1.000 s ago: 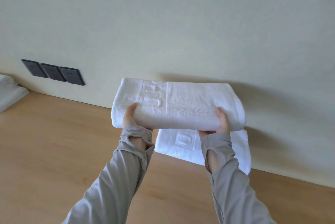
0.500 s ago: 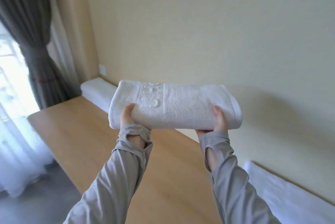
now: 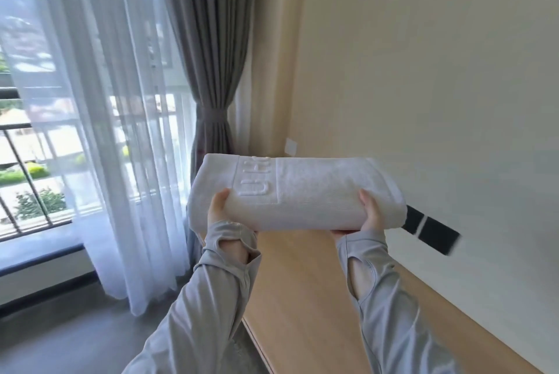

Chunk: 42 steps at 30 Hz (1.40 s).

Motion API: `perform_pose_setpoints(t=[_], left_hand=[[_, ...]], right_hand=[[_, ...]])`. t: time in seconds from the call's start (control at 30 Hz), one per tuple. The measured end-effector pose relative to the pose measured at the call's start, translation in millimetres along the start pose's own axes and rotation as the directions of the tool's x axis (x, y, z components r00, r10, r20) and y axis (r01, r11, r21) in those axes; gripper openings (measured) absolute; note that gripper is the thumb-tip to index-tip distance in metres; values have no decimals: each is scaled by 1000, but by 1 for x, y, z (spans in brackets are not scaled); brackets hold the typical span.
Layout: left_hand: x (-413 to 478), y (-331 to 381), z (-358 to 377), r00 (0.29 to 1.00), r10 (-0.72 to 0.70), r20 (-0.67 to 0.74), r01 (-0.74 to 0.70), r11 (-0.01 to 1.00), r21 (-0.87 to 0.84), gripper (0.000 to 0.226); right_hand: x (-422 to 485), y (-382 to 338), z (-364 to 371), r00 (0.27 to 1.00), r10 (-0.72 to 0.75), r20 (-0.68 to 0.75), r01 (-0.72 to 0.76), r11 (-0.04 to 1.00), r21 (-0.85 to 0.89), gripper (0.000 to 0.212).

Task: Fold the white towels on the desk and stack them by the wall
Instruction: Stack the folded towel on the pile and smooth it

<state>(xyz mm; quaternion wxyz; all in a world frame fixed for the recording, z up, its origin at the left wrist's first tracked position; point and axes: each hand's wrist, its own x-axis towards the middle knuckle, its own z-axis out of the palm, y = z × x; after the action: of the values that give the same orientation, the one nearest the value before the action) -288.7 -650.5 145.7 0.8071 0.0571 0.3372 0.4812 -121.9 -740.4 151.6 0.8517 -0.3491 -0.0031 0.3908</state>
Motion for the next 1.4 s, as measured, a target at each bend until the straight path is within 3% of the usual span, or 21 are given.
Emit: perform_pose_setpoints(t=[0.13, 0.33, 0.47, 0.6, 0.77, 0.9, 1.0, 1.23, 1.4], left_hand=[[33, 30, 1, 999, 22, 30, -21, 999, -35, 56], [102, 61, 19, 999, 49, 10, -49, 999, 1, 37], [161, 75, 42, 999, 50, -19, -49, 997, 53, 50], [214, 82, 70, 1000, 11, -20, -10, 997, 80, 58], [264, 78, 114, 996, 51, -67, -37, 981, 191, 34], [299, 70, 148, 998, 3, -58, 16, 947, 322, 33], [330, 67, 172, 993, -70, -96, 106, 888, 447, 36], [432, 46, 192, 980, -190, -66, 198, 849, 489, 39], [525, 41, 202, 960, -277, -35, 256, 821, 511, 53]], right_hand=[[28, 29, 31, 1000, 16, 24, -15, 1000, -20, 23], [88, 65, 63, 997, 80, 8, -80, 997, 2, 30], [140, 83, 84, 994, 112, -9, -112, 992, 56, 39], [192, 93, 101, 995, 54, -81, -46, 994, 98, 54], [243, 96, 109, 998, -12, -60, 22, 987, 161, 21], [278, 95, 107, 989, -52, -139, 83, 969, 231, 23], [302, 97, 103, 972, -89, -219, 150, 948, 280, 25], [361, 125, 99, 916, -184, -357, 307, 894, 327, 22], [417, 160, 111, 875, -216, -433, 384, 854, 350, 24]])
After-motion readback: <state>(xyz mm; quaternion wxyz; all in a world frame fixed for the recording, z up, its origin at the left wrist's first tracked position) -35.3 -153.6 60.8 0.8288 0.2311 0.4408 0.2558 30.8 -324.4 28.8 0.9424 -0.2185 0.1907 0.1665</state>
